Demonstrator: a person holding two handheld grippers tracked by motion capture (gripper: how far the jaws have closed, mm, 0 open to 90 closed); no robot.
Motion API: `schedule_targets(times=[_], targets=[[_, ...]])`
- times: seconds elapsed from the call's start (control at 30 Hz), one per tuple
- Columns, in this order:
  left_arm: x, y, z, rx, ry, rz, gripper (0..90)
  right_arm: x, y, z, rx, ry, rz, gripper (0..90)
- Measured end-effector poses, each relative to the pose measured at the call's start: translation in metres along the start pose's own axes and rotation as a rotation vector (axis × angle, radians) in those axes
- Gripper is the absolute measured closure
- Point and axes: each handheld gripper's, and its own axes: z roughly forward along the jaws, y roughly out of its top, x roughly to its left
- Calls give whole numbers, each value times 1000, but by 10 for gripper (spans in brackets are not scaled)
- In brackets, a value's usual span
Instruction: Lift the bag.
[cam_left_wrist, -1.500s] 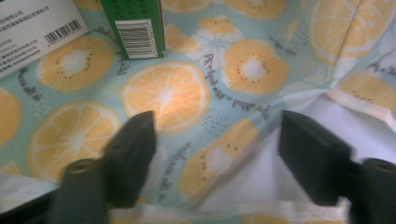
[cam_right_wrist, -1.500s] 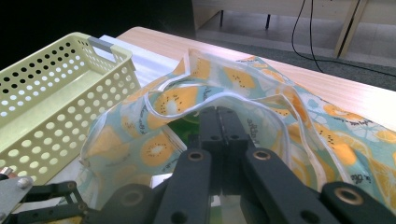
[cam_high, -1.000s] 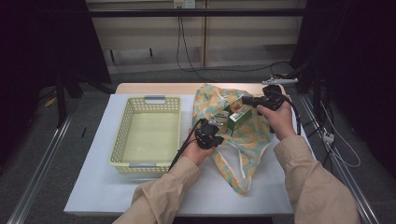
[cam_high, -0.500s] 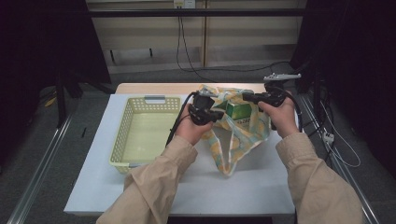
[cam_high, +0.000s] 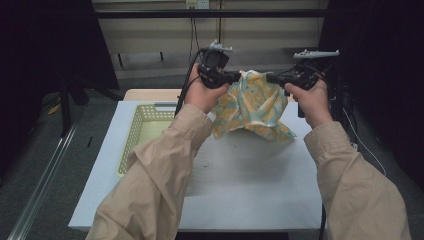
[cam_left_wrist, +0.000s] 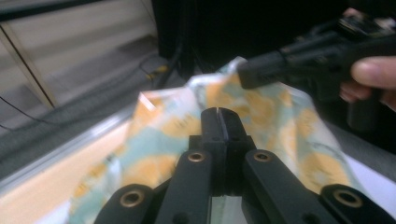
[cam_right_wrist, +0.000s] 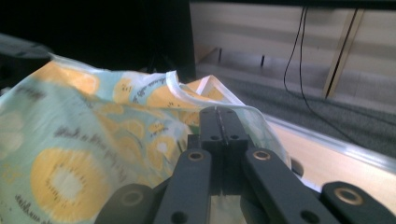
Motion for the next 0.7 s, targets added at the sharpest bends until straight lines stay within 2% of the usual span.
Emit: schedule_targets(times=[0.03,0.13,0.23,0.3,0.47,0.57,0.7], targets=[[2,7,1,-11,0,-8,900,0,6,-2,-7,-4,-4,900],[3,28,1,-44,15,9,900,2,22,-5,-11,-14,-27,900],[2,35,5,-43,-6,1,900,2,32,-6,-31,-1,-30,900],[1,31,10,-19,-19,17,900,1,32,-4,-16,5,-32,900],[1,18,14,8,-50,10,900,1,20,2,-8,42,-18,900],[2,11,13,31,-57,13,900,7,12,5,0,66,-5,900],[5,0,6,36,-63,16,885,17,4,7,10,112,16,900]])
